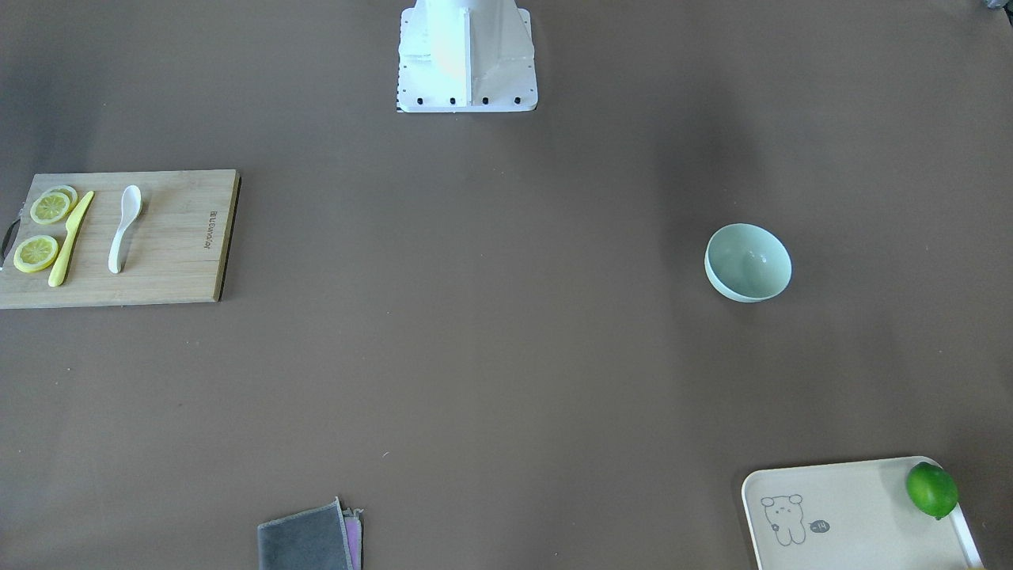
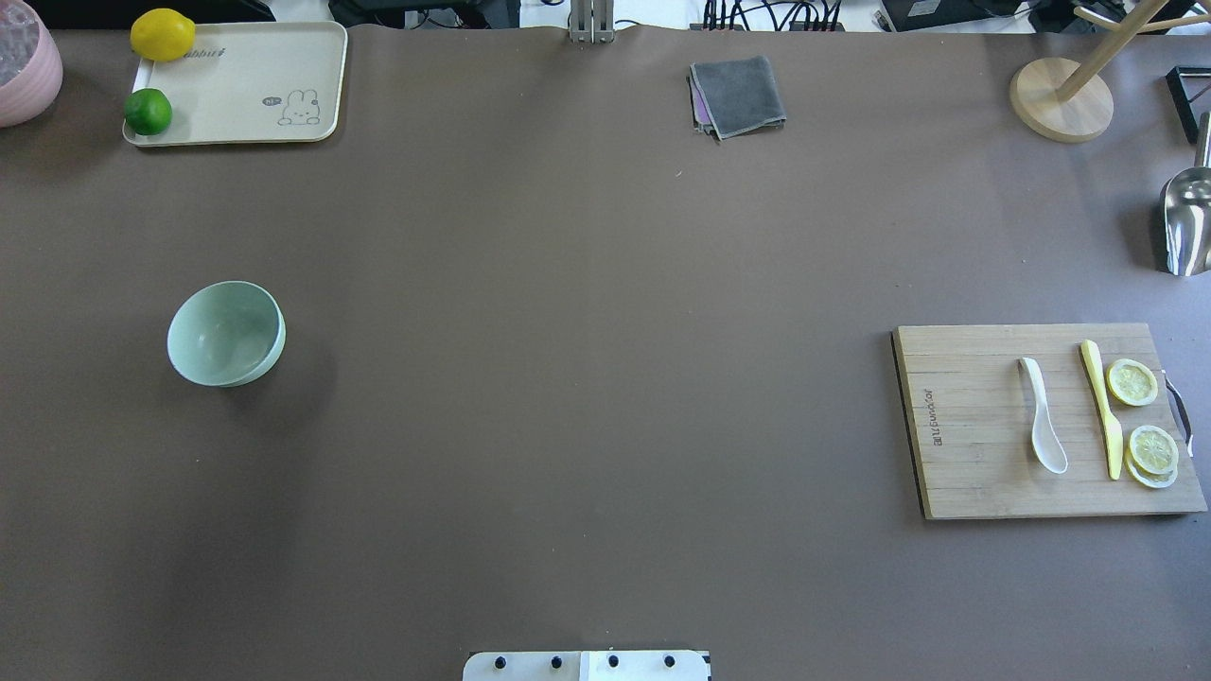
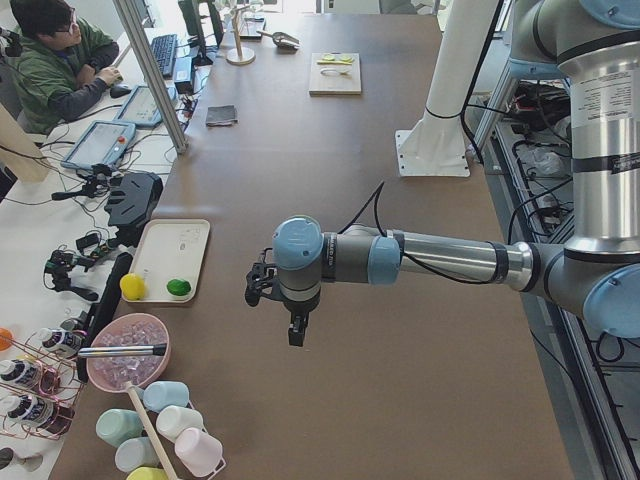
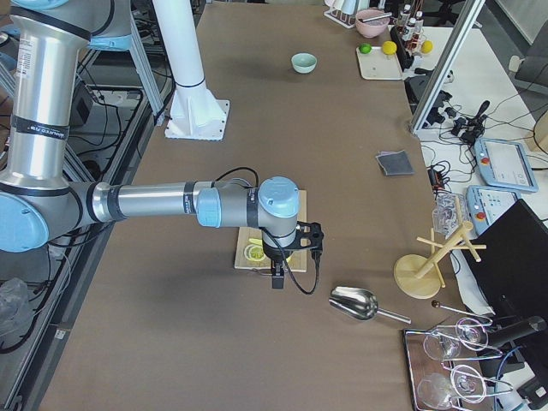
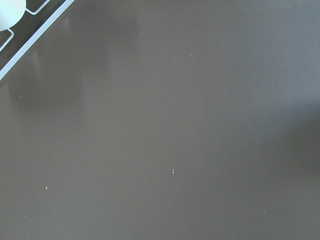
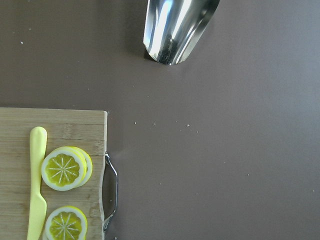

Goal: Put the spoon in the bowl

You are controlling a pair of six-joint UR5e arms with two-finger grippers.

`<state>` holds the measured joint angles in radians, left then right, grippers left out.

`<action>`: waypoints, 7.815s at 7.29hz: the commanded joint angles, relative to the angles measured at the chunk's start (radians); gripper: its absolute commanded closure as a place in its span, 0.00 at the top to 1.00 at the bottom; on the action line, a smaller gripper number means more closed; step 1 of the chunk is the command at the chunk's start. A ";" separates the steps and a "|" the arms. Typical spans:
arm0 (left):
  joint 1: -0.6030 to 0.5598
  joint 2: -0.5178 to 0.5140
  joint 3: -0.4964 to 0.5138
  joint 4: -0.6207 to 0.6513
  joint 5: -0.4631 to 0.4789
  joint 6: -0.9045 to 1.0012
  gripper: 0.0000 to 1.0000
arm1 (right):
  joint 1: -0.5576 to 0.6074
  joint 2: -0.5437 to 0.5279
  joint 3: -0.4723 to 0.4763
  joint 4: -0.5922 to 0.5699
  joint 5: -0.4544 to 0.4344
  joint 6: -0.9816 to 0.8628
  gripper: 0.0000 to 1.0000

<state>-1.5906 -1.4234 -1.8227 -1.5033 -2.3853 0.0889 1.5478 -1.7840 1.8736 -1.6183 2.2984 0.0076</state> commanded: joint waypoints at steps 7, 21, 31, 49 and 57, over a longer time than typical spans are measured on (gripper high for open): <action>0.000 -0.014 -0.093 -0.155 -0.008 -0.012 0.98 | 0.002 0.133 0.084 0.000 0.036 0.014 1.00; 0.138 -0.175 0.125 -0.520 -0.008 -0.161 0.98 | -0.601 0.046 -0.037 0.665 -0.285 0.883 0.94; 0.440 -0.155 0.326 -1.064 0.001 -0.798 0.98 | -0.631 0.037 0.041 0.692 -0.295 0.928 0.96; 1.087 -0.701 0.270 -0.744 0.633 -1.338 0.14 | -0.621 0.025 0.032 0.696 -0.317 0.917 0.99; 0.821 -0.411 0.114 -0.742 0.388 -1.057 0.98 | -0.666 0.026 0.009 0.695 -0.384 0.942 0.99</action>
<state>-0.7040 -1.9583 -1.6488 -2.2447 -1.9352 -1.0925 0.9052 -1.7556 1.8894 -0.9234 1.9534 0.9380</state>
